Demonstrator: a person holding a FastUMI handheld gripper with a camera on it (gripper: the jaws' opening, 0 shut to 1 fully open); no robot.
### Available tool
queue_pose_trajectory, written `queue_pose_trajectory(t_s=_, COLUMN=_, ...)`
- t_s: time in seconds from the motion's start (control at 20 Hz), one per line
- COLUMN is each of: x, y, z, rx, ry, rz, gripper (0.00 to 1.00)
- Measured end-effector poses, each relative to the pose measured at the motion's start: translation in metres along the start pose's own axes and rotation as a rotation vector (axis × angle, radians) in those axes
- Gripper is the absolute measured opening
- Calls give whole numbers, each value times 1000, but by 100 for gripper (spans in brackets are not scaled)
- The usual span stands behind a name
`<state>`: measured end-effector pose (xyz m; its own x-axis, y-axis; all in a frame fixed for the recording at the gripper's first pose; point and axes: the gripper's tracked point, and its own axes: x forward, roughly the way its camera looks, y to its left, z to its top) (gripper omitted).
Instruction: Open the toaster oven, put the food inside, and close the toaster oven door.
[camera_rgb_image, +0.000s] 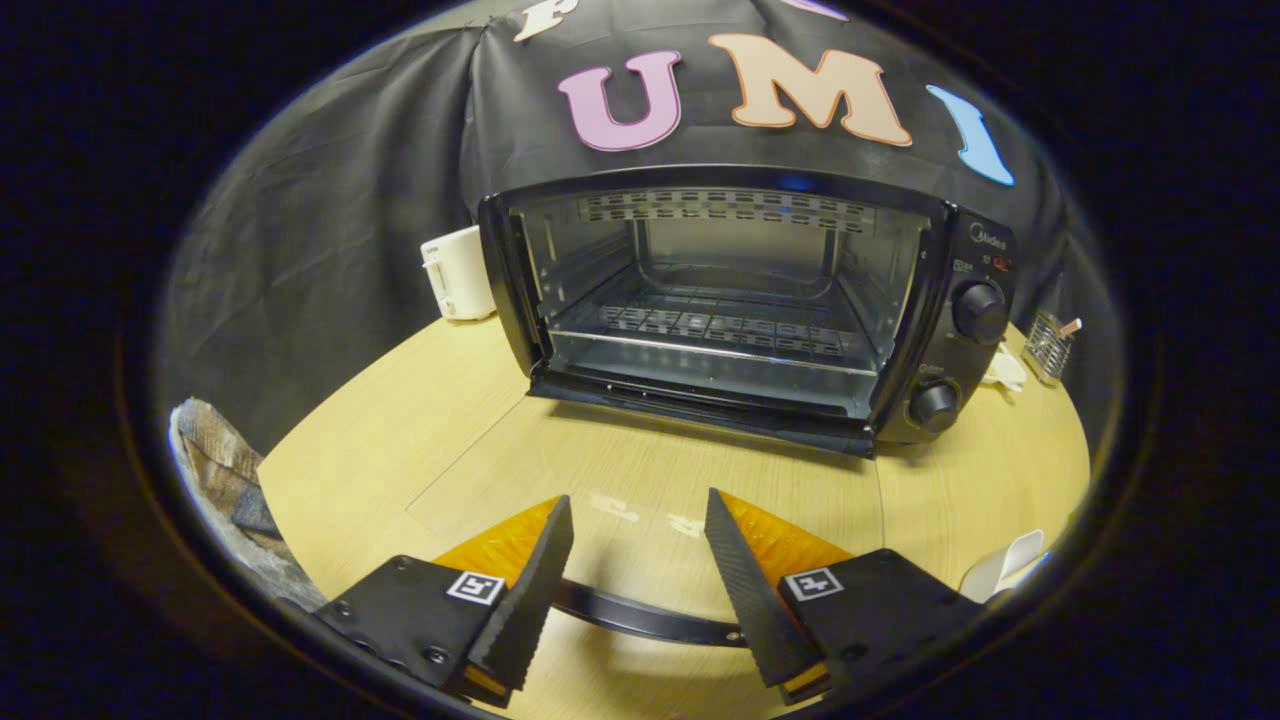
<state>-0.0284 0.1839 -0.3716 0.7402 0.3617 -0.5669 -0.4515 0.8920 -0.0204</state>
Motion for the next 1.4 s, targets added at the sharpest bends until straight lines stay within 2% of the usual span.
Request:
queue_pose_trajectory(t_s=0.2, x=-8, y=2, z=5, rx=48, ry=23, rz=37, gripper=86)
queue_pose_trajectory(t_s=0.35, x=-23, y=-11, z=17, rx=81, ry=8, rz=31, gripper=86)
queue_pose_trajectory(t_s=0.7, x=-88, y=-52, z=60, rx=83, ry=-47, rz=36, gripper=86)
queue_pose_trajectory(t_s=1.05, x=-146, y=-129, z=95, rx=103, ry=-90, rz=-67, gripper=86)
queue_pose_trajectory(t_s=1.25, x=-174, y=-188, z=89, rx=65, ry=-44, rz=-146, gripper=87)
queue_pose_trajectory(t_s=1.4, x=-187, y=-225, z=61, rx=72, ry=55, rz=-186, gripper=87)
